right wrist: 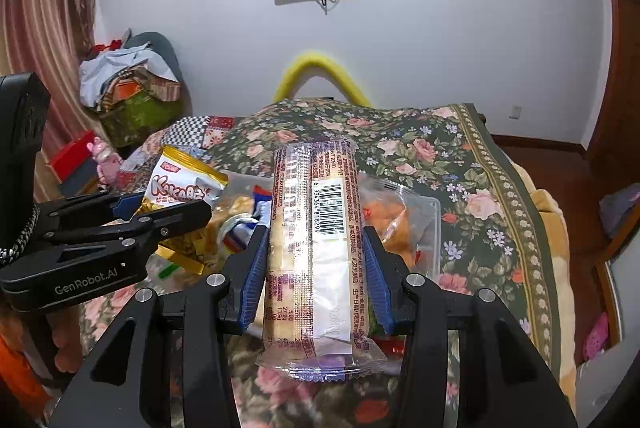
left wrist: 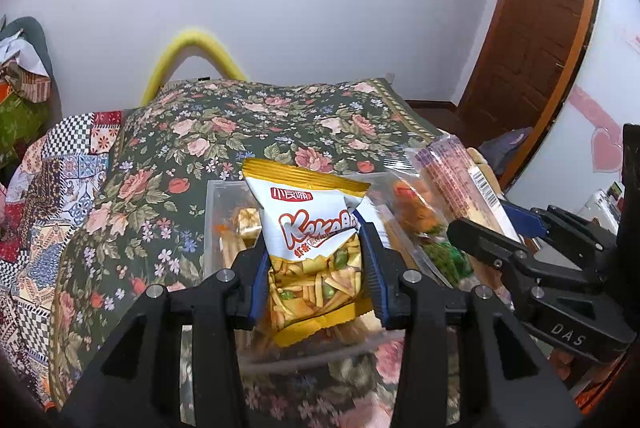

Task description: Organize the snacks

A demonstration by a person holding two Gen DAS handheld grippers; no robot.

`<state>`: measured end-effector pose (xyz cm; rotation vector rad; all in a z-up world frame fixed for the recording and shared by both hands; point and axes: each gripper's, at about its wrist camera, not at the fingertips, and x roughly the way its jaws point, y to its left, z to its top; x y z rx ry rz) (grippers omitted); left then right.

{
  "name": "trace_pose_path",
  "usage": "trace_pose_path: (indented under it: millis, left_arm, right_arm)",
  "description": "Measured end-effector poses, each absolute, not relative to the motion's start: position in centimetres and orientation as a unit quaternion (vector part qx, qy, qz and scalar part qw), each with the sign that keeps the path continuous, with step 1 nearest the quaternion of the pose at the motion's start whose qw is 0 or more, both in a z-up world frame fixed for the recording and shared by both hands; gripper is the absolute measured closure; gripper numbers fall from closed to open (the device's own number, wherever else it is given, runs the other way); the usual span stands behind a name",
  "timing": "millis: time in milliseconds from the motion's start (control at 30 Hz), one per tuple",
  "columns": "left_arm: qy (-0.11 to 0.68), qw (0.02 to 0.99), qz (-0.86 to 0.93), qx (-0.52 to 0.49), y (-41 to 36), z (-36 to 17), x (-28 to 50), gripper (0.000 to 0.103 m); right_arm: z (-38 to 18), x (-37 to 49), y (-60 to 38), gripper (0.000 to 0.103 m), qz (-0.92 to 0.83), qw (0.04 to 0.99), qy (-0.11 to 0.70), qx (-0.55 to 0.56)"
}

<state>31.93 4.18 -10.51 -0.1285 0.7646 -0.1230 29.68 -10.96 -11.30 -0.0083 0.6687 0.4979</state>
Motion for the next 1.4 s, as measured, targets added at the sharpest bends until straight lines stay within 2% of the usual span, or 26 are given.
trace_pose_path:
  millis: [433, 500, 533, 600, 867, 1067, 1300, 1400]
  left_arm:
    - [0.399, 0.912, -0.043, -0.083, 5.9, -12.9, 34.3, 0.061]
    - [0.400, 0.912, -0.037, -0.079, 5.8, -12.8, 34.2, 0.055]
    - [0.399, 0.913, -0.031, -0.076, 5.8, -12.7, 34.0, 0.048]
    - [0.392, 0.917, -0.023, -0.068, 5.6, -12.3, 33.5, 0.045]
    - [0.353, 0.934, -0.029, -0.048, 4.4, -7.8, 29.1, 0.045]
    - [0.277, 0.959, -0.032, -0.045, 3.3, -1.8, 22.5, 0.045]
    - [0.204, 0.978, -0.021, -0.034, 1.9, 2.7, 14.7, 0.045]
    - [0.185, 0.982, -0.024, -0.036, 1.3, 3.6, 11.7, 0.040]
  right_arm:
    - [-14.7, 32.8, -10.0, 0.060, 0.239, 0.897, 0.372, 0.009]
    - [-15.0, 32.7, -10.1, 0.060, 0.237, 0.895, 0.378, 0.012]
    - [-15.0, 32.7, -10.2, 0.059, 0.233, 0.896, 0.379, 0.011]
    - [-14.7, 32.4, -10.6, 0.059, 0.235, 0.896, 0.377, 0.015]
    - [-9.9, 29.0, -12.1, 0.059, 0.241, 0.912, 0.331, 0.013]
    - [-4.9, 24.3, -13.5, 0.059, 0.241, 0.930, 0.279, 0.013]
    - [0.0, 17.2, -15.3, 0.059, 0.245, 0.945, 0.217, 0.025]
    - [1.1, 14.4, -15.7, 0.058, 0.247, 0.948, 0.197, 0.030]
